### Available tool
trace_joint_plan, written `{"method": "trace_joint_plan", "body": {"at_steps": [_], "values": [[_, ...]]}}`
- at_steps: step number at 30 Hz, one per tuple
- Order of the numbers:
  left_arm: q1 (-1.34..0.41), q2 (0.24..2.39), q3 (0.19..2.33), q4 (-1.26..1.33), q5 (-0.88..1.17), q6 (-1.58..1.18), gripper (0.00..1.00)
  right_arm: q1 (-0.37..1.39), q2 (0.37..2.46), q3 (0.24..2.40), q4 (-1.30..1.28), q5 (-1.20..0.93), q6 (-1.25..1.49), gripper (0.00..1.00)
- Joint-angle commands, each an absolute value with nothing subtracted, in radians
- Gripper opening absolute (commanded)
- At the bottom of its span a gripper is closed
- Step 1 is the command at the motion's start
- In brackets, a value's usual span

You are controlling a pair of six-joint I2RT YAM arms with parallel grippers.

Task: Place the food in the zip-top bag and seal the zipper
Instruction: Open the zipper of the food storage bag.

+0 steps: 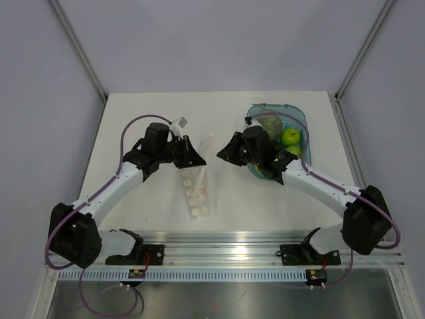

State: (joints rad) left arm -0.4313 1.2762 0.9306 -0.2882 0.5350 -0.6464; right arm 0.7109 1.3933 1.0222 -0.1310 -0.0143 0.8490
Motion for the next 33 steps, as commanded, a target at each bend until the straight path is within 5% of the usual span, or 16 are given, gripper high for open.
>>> {"method": "trace_joint_plan", "body": {"at_steps": [1, 6, 11, 16, 28, 33], "values": [[-0.423, 1.272, 0.973, -0.243, 0.618, -0.638, 0.00, 0.719, 1.453, 1.077, -0.095, -0.103, 0.859, 0.30], [-0.388, 1.295, 1.136, -0.400, 0.560, -0.497, 0.00, 0.719, 1.457, 1.081, -0.051, -0.143, 0.900, 0.43], [-0.387, 1.385, 1.535, -0.758, 0.306, -0.260, 0.00, 0.716, 1.384, 1.075, -0.101, -0.029, 0.881, 0.43], [-0.419, 1.440, 1.690, -0.891, 0.226, -0.175, 0.00, 0.718, 1.302, 1.023, -0.118, 0.058, 0.874, 0.43], [-0.451, 1.516, 1.134, -0.392, 0.633, -0.429, 0.00, 0.715, 1.344, 0.951, -0.097, 0.011, 0.923, 0.43], [-0.449, 1.513, 1.072, -0.272, 0.692, -0.497, 0.00, 0.707, 1.382, 0.891, 0.041, -0.081, 0.992, 0.43]]}}
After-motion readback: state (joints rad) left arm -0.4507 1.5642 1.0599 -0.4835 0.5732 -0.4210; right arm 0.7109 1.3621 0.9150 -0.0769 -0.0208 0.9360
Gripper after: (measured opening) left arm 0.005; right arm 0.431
